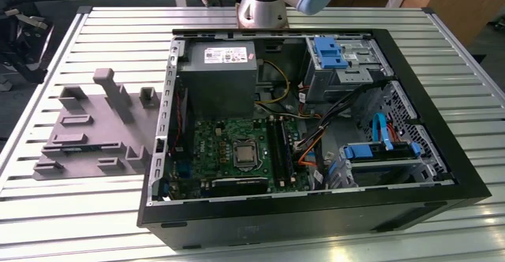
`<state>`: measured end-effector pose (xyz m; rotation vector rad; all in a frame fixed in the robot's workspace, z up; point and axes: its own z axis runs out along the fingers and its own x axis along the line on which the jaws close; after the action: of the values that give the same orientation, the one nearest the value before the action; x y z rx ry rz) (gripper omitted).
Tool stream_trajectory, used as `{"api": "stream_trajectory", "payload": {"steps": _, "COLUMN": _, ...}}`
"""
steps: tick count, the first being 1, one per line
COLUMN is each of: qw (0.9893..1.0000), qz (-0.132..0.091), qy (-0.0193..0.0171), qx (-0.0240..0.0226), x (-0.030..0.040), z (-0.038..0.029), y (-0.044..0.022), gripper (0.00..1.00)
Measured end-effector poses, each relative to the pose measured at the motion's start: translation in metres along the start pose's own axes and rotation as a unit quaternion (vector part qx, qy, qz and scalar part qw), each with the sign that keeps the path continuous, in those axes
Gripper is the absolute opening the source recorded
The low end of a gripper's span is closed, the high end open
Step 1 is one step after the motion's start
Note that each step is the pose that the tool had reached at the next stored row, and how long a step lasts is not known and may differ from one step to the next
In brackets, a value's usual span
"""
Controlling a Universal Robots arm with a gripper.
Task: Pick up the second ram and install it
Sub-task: 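Reach for the second ram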
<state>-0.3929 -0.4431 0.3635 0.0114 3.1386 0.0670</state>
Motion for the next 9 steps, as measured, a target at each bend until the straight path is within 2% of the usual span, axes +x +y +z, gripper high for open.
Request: {"api": "stream_trajectory", "payload": {"steps": 9, "qw": 1.0, "qz": 0.0, "qy": 0.0001, "qx": 0.0, "x": 0.0148, "z": 0.0042, "y": -0.0027, "gripper": 0.11}}
